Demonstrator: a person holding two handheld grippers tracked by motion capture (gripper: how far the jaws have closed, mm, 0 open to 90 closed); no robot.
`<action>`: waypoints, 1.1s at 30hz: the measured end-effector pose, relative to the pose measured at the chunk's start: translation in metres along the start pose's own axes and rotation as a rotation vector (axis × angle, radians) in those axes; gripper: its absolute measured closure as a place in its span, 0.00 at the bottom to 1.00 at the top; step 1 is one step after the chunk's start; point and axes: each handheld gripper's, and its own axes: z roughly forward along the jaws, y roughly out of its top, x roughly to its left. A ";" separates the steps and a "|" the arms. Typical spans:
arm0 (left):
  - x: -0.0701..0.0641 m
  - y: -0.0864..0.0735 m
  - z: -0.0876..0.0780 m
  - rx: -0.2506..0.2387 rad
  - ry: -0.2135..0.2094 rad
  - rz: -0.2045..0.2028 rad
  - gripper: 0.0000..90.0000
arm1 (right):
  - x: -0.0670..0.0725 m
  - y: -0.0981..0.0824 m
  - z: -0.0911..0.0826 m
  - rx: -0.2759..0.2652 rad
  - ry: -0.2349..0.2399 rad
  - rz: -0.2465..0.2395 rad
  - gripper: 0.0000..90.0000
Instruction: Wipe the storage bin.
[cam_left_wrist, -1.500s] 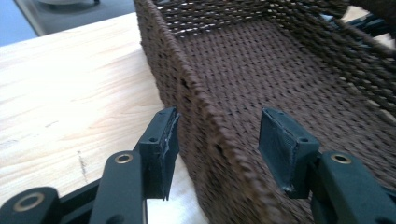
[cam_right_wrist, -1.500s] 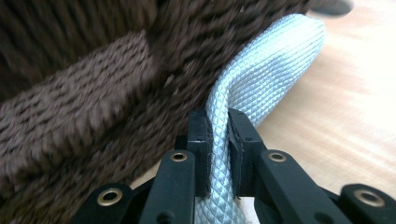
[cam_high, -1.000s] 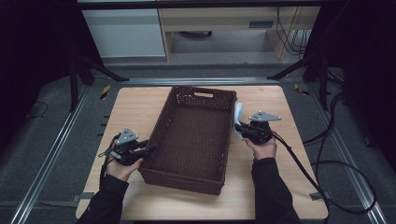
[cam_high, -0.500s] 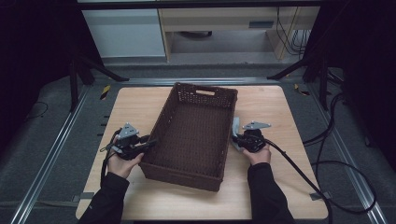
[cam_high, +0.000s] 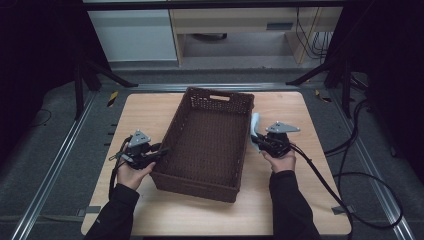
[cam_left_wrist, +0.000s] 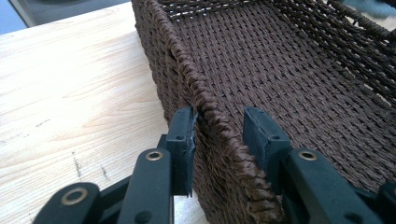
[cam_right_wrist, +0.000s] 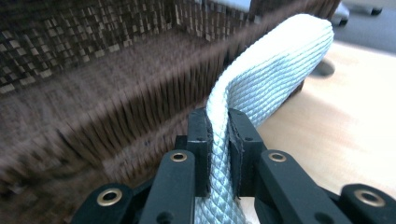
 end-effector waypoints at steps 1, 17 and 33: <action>0.000 0.000 0.000 0.001 0.004 0.003 0.71 | 0.000 -0.004 0.003 0.017 -0.003 0.000 0.90; 0.000 0.001 -0.001 -0.017 0.054 0.004 0.50 | -0.001 -0.026 0.010 0.061 0.016 0.053 0.90; -0.007 -0.005 -0.010 0.010 -0.013 -0.013 0.72 | 0.011 -0.014 -0.008 0.017 0.028 0.007 0.90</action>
